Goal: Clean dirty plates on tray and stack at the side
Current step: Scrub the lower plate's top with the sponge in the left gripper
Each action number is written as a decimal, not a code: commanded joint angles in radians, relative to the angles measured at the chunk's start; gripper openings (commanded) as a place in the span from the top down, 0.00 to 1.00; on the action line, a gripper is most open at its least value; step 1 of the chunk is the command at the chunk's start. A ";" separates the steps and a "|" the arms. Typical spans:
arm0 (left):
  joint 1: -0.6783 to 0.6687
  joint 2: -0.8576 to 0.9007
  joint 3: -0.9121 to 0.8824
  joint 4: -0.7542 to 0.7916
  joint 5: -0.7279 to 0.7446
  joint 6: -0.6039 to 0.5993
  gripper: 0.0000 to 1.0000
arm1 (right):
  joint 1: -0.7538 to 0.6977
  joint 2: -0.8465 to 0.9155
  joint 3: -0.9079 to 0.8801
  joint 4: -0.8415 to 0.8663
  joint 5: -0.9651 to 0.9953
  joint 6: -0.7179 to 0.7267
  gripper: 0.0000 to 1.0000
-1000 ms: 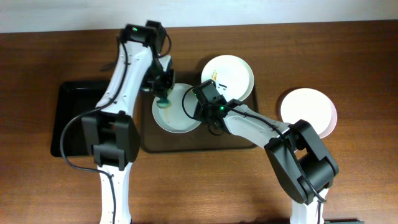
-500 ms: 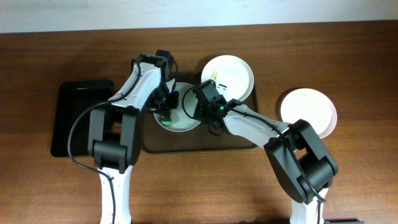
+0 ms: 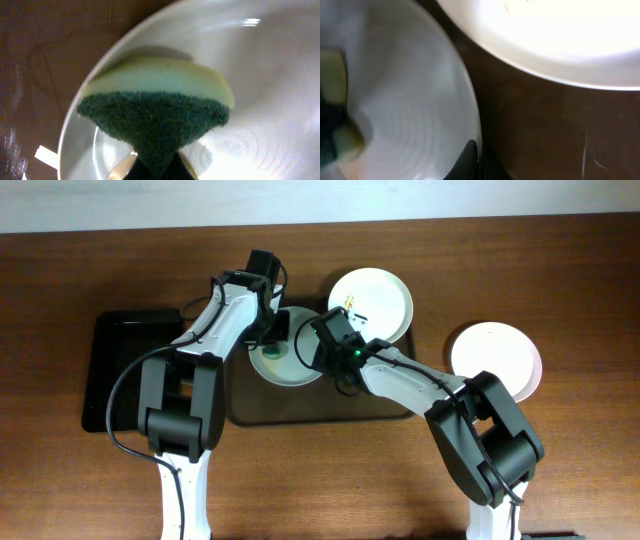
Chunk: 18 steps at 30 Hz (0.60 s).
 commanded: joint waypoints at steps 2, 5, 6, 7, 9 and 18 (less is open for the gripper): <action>0.005 0.064 -0.038 -0.174 0.096 0.197 0.99 | 0.012 0.024 0.008 0.014 -0.091 -0.066 0.96; 0.007 0.064 -0.015 -0.160 0.182 0.215 0.99 | 0.028 0.037 0.012 0.021 -0.097 -0.072 0.96; 0.007 0.064 0.002 -0.150 0.206 0.215 0.99 | 0.034 0.040 0.017 0.021 -0.100 -0.086 0.96; 0.007 0.064 0.018 -0.145 0.217 0.215 0.99 | 0.037 0.040 0.021 0.020 -0.100 -0.094 0.96; 0.007 0.064 0.053 -0.135 0.219 0.215 0.99 | 0.039 0.040 0.029 0.014 -0.099 -0.101 0.96; 0.029 0.064 0.080 -0.047 0.107 0.125 0.99 | 0.039 0.040 0.029 0.009 -0.099 -0.109 0.96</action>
